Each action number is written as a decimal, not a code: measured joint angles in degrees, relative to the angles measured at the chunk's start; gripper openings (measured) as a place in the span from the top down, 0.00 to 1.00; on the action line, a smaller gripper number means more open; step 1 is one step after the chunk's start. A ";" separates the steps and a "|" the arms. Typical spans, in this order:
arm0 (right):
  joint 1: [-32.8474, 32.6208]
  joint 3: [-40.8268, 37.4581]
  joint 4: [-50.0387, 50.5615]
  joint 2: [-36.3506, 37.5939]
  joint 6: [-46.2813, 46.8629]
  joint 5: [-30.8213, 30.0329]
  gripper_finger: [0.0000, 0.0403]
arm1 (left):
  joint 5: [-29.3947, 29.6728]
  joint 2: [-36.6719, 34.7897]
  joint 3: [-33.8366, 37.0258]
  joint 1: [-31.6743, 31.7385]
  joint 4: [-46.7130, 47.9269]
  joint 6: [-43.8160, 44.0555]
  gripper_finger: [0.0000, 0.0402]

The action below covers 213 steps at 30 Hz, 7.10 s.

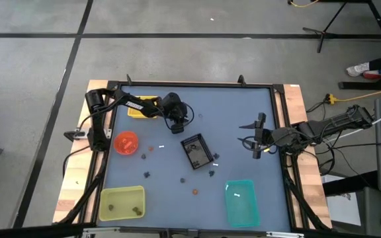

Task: Sort Halloween decoration
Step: Put the white bone toy into the green bin, then put the black spider toy into the black bin

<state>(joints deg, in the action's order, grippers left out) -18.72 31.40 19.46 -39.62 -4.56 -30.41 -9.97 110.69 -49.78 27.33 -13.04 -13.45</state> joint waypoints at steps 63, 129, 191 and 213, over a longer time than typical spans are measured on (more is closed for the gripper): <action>-0.01 0.02 -3.76 0.00 1.33 0.00 0.47 | -8.20 0.20 0.13 -1.35 -29.01 27.56 0.99; -0.01 0.02 -6.03 -9.05 -0.39 0.00 0.47 | 17.78 22.16 -39.43 -45.46 -34.27 23.90 0.91; 0.00 0.02 -28.42 -28.06 22.57 7.41 0.47 | 37.92 -53.75 11.84 -45.59 16.47 29.94 0.70; 0.00 0.04 -19.68 -39.30 25.47 7.35 0.47 | 37.74 -55.34 20.50 -45.57 6.25 30.95 0.70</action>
<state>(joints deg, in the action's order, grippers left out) -18.72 31.44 -0.21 -78.92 20.91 -23.06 27.77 55.35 -29.28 -18.24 -6.79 17.50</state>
